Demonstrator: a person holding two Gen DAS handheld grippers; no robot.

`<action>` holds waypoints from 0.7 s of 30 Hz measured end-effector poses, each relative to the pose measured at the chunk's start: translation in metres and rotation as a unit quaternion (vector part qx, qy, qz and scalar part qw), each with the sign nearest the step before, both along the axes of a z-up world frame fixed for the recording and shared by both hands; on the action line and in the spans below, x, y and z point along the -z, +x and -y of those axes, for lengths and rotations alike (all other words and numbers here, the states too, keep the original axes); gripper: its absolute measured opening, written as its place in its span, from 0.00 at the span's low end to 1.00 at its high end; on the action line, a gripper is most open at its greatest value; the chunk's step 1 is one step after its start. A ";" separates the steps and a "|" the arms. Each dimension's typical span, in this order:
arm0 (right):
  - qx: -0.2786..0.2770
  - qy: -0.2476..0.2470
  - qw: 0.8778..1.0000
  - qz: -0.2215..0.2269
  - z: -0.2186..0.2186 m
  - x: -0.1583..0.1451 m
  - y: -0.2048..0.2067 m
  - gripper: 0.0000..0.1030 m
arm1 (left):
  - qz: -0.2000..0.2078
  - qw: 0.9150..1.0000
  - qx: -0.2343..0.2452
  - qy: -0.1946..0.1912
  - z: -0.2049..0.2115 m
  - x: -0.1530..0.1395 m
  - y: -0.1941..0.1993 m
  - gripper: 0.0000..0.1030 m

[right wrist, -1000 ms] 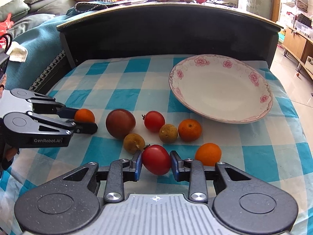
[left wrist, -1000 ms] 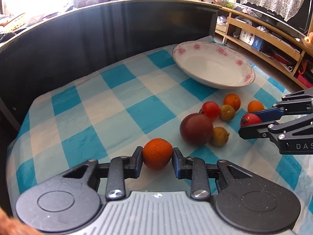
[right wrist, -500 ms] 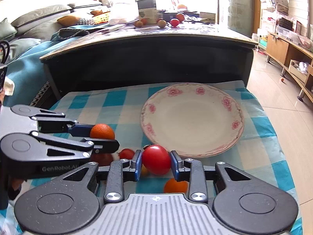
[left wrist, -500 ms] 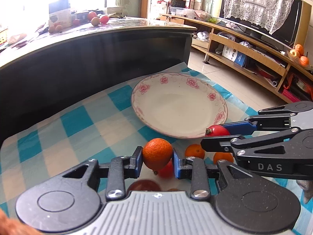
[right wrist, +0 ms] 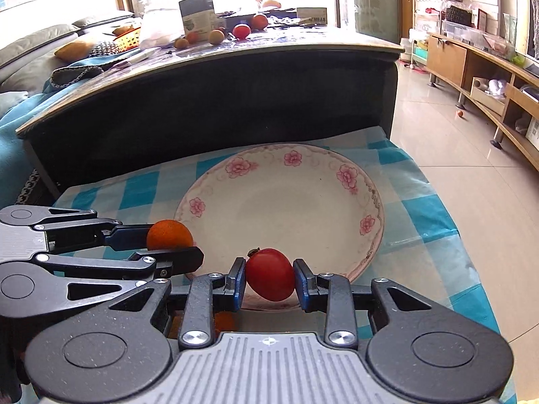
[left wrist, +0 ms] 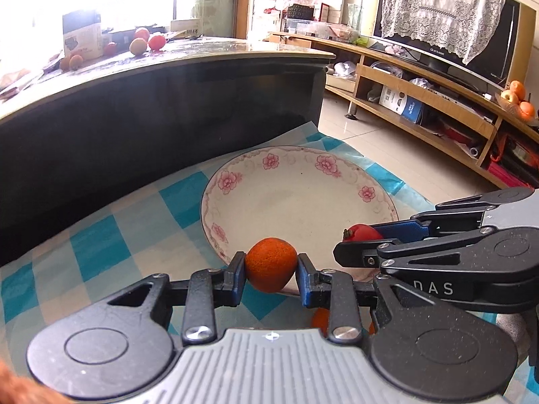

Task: Organize fruits
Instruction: 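Carry the orange with the left tool into the bowl while the right tool drops the tomato there, then move the left tool to the dark plum while the right tool reaches a mandarin orange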

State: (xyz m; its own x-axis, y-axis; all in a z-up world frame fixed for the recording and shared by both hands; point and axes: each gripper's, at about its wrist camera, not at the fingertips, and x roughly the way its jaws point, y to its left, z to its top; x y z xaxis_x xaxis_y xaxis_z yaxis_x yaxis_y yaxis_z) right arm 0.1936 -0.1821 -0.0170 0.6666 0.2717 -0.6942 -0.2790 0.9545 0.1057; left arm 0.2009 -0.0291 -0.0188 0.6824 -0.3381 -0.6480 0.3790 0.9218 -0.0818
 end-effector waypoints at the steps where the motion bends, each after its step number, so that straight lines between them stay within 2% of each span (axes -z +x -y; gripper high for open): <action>1: 0.000 0.000 1.000 0.000 0.000 0.000 0.001 0.26 | 0.001 1.000 0.000 0.000 0.000 0.000 0.001 0.38; 11: 0.007 0.007 1.000 -0.009 0.005 0.003 0.007 0.28 | 0.004 1.000 0.002 -0.005 0.002 0.001 0.001 0.40; 21: 0.008 0.014 1.000 0.001 0.007 -0.003 0.003 0.28 | 0.010 1.000 0.000 -0.011 -0.001 -0.005 -0.001 0.44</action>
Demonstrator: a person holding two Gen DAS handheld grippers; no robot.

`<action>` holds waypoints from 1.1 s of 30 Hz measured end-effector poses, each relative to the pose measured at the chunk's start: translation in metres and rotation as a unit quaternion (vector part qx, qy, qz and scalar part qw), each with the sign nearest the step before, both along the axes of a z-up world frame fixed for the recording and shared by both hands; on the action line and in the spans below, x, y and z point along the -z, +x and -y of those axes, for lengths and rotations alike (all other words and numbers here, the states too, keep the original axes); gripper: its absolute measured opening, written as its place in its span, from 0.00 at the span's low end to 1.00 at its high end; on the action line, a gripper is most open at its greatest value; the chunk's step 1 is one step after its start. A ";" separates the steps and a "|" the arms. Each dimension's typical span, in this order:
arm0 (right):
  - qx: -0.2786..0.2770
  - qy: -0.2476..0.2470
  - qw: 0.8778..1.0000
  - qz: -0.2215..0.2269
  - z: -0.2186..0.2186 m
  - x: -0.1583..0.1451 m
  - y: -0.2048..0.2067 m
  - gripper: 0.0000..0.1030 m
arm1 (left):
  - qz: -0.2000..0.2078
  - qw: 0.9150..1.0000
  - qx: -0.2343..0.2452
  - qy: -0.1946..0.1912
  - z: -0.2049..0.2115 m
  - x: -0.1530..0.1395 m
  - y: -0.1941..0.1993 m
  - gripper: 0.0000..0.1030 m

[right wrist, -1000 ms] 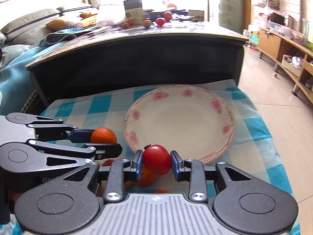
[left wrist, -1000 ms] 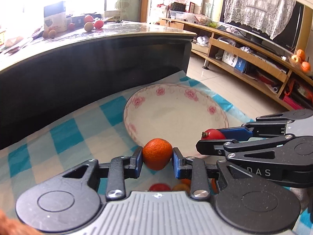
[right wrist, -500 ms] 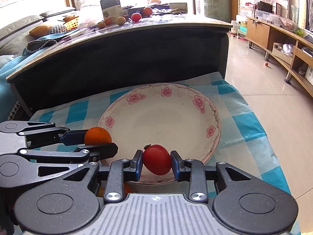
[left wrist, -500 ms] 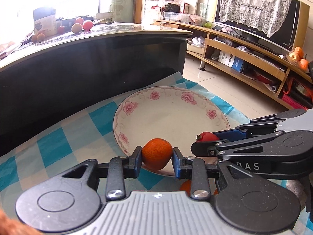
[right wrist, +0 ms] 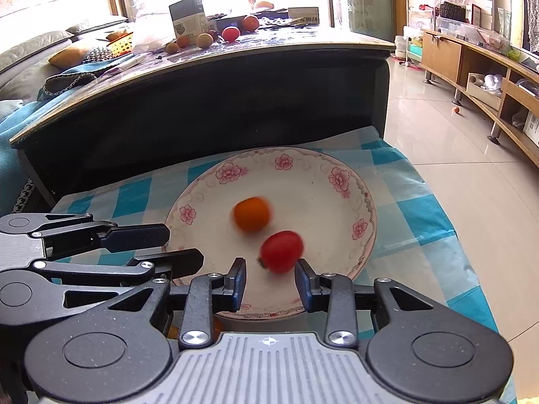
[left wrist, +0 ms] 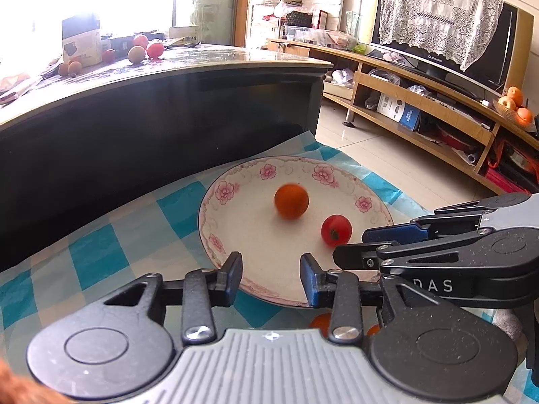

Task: Organize fruits
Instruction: 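Move the left tool to the dark plum while the right tool reaches a mandarin orange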

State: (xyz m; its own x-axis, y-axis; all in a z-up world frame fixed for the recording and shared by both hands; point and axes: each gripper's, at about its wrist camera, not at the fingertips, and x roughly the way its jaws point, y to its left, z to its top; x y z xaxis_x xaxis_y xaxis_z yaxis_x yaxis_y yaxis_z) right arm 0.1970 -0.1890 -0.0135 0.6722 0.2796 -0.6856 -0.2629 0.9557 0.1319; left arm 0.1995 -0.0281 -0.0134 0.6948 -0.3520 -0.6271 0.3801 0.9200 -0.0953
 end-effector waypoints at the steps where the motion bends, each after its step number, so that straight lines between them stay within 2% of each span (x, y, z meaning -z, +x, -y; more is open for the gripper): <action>1: 0.000 0.001 1.000 0.001 0.001 -0.001 -0.002 0.28 | 0.001 1.000 0.000 -0.001 -0.001 -0.002 -0.001 0.44; 11: -0.009 0.004 1.000 0.001 0.009 -0.011 -0.017 0.32 | 0.001 1.000 0.016 -0.010 -0.007 -0.017 -0.017 0.45; 19: -0.021 0.011 0.999 -0.024 0.013 -0.007 -0.031 0.32 | -0.011 0.999 0.035 -0.004 -0.023 -0.020 -0.042 0.45; 26: -0.040 0.004 0.998 -0.044 0.009 0.002 -0.043 0.32 | -0.036 0.998 0.051 0.012 -0.042 -0.010 -0.068 0.45; 33: -0.042 -0.005 0.998 -0.048 0.002 0.007 -0.042 0.33 | -0.032 0.997 0.054 0.036 -0.053 -0.005 -0.071 0.45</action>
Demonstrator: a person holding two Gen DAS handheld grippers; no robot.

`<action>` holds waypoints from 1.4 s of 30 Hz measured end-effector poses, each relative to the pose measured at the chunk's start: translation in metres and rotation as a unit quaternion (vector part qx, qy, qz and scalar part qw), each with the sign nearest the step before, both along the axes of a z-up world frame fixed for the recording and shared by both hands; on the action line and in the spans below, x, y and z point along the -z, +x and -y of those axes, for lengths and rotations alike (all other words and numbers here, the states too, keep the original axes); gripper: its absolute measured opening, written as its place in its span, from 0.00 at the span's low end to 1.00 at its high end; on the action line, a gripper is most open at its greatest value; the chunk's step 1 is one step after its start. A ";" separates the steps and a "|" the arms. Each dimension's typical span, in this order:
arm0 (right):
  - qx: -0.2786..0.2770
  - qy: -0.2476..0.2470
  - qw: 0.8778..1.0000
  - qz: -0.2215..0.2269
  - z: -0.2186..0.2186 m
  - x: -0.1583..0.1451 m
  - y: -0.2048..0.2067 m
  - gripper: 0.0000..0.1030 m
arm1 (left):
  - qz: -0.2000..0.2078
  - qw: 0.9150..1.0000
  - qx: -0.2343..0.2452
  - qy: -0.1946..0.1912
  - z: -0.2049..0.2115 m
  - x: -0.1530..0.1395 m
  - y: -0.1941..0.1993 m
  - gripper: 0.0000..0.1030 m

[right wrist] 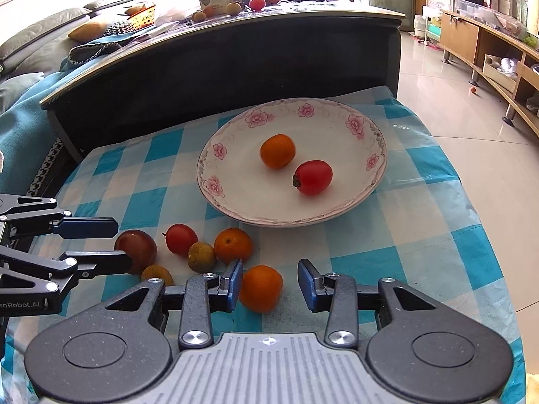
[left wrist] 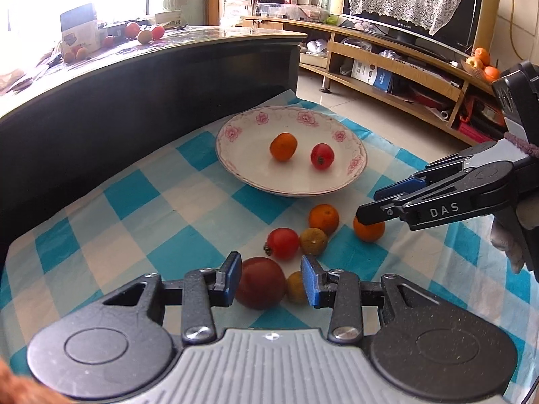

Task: Organize fruits
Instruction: 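Move the left tool to the dark plum while the right tool reaches a mandarin orange, then close the left tool on the dark plum while the right tool grasps the orange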

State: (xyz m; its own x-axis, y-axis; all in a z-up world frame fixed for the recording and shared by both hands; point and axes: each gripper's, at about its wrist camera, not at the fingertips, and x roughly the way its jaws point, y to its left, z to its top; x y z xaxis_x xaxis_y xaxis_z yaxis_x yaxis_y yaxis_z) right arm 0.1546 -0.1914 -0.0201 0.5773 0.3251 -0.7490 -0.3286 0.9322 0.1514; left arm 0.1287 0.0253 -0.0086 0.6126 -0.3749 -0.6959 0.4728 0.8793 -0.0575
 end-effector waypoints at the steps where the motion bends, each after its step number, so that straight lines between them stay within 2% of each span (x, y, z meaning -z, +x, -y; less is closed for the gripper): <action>1: 0.000 -0.001 1.000 0.000 0.000 0.000 0.000 0.33 | 0.001 1.000 -0.002 0.003 -0.002 0.001 0.001 0.45; 9: 0.000 0.001 1.000 -0.009 0.002 0.005 -0.001 0.39 | -0.020 1.000 0.004 0.004 -0.003 0.010 0.008 0.46; 18: -0.001 0.007 1.000 -0.016 0.002 0.009 -0.001 0.42 | -0.025 1.000 -0.005 0.012 -0.001 0.019 0.017 0.58; 27: -0.009 0.015 0.999 -0.031 -0.002 0.015 -0.001 0.42 | -0.054 0.998 -0.029 0.000 -0.009 0.030 0.031 0.58; 28: -0.011 0.016 0.999 -0.033 -0.003 0.016 -0.001 0.45 | -0.057 0.998 -0.029 0.001 -0.009 0.032 0.032 0.58; 31: -0.016 0.007 0.999 -0.028 -0.006 0.015 -0.003 0.45 | -0.056 0.998 -0.027 0.007 -0.006 0.035 0.031 0.58; 37: -0.040 -0.019 0.999 -0.027 -0.015 0.013 -0.008 0.32 | -0.054 0.998 -0.024 0.013 -0.003 0.035 0.031 0.58; 42: -0.058 -0.049 0.997 -0.014 -0.023 0.015 -0.016 0.31 | -0.050 0.998 -0.018 0.028 0.000 0.035 0.026 0.58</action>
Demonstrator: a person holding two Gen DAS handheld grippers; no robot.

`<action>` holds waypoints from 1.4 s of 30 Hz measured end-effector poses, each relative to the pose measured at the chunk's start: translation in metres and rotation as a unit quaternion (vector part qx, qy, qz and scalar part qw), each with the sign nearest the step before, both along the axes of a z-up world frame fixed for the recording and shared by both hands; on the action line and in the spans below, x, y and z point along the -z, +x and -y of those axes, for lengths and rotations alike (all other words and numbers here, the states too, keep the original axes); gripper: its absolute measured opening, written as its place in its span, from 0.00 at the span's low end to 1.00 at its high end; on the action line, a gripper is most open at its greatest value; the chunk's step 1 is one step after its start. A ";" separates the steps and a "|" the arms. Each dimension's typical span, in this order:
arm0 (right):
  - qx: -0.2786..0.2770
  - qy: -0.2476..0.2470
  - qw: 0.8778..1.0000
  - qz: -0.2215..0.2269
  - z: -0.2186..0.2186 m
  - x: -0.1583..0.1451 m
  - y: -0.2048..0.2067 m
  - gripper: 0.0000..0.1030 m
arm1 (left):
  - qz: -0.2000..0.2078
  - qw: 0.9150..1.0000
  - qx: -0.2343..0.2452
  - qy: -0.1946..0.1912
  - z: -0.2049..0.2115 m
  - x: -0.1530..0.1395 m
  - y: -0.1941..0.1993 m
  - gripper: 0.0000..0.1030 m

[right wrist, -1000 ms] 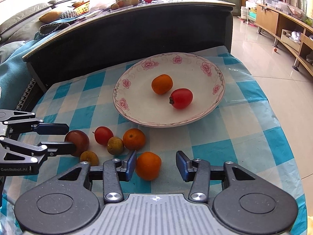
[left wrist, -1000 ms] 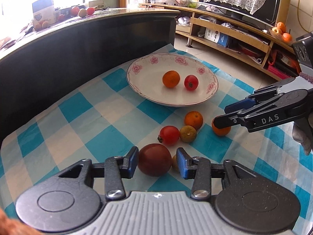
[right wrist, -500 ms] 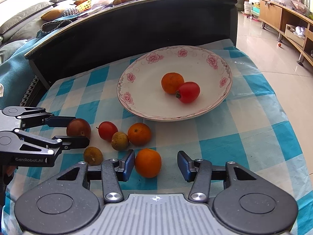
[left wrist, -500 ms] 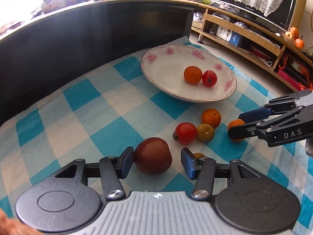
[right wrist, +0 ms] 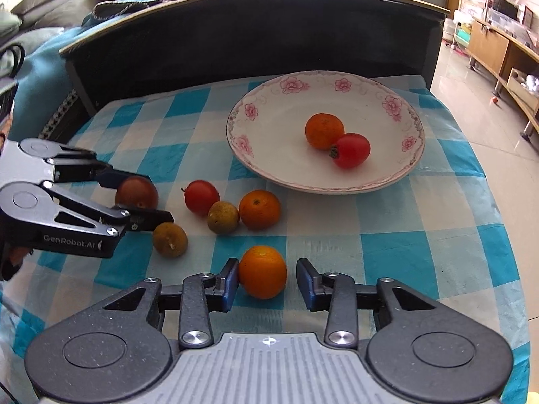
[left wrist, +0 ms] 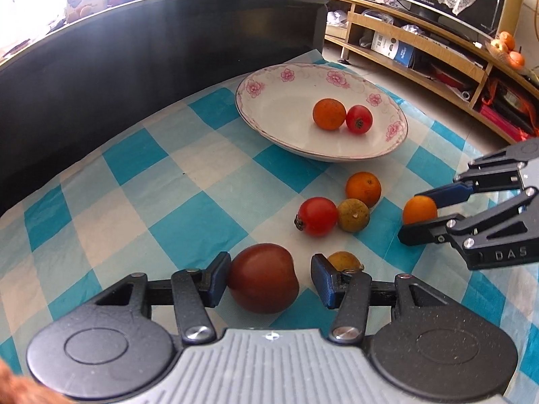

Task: Organize fruits
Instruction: 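Close the left tool on the dark plum while the right tool grasps the orange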

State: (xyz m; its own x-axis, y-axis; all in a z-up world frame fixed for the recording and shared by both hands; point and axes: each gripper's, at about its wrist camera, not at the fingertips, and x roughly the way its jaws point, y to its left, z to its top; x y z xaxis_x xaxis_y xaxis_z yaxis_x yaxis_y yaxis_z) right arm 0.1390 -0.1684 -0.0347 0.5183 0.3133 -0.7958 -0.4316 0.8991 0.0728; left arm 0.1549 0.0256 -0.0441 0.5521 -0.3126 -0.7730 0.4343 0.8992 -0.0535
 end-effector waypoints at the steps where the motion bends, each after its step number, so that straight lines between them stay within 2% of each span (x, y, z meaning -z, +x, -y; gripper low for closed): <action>1: 0.000 0.001 1.000 0.000 0.001 0.000 0.000 0.31 | 0.001 1.000 0.001 0.002 0.000 0.000 -0.001 0.58; 5: 0.006 0.009 1.000 -0.004 0.004 -0.001 0.002 0.31 | 0.000 1.000 0.002 0.001 -0.001 0.000 -0.002 0.58; 24: -0.005 -0.010 1.000 0.002 0.001 -0.002 -0.002 0.33 | 0.001 1.000 0.006 0.010 -0.002 0.000 -0.007 0.58; 29: -0.003 -0.010 1.000 0.001 0.001 -0.002 -0.002 0.37 | 0.000 1.000 0.006 0.011 -0.006 0.000 -0.010 0.58; 37: -0.006 -0.017 1.000 0.003 0.000 -0.003 -0.002 0.38 | -0.004 1.000 0.000 0.006 -0.011 -0.001 -0.011 0.58; 40: -0.010 -0.027 1.000 0.007 -0.002 -0.003 -0.003 0.35 | -0.006 1.000 -0.003 0.004 -0.011 -0.001 -0.012 0.56; 42: -0.013 -0.034 0.999 0.012 -0.004 -0.003 -0.004 0.28 | -0.006 1.000 -0.003 0.010 -0.010 -0.001 -0.012 0.50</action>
State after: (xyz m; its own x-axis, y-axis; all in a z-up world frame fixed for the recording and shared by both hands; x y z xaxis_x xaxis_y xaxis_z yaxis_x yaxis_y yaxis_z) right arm 0.1352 -0.1645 -0.0316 0.5296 0.2722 -0.8034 -0.4563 0.8898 0.0007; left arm 0.1431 0.0352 -0.0433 0.5440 -0.2940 -0.7859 0.4288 0.9025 -0.0409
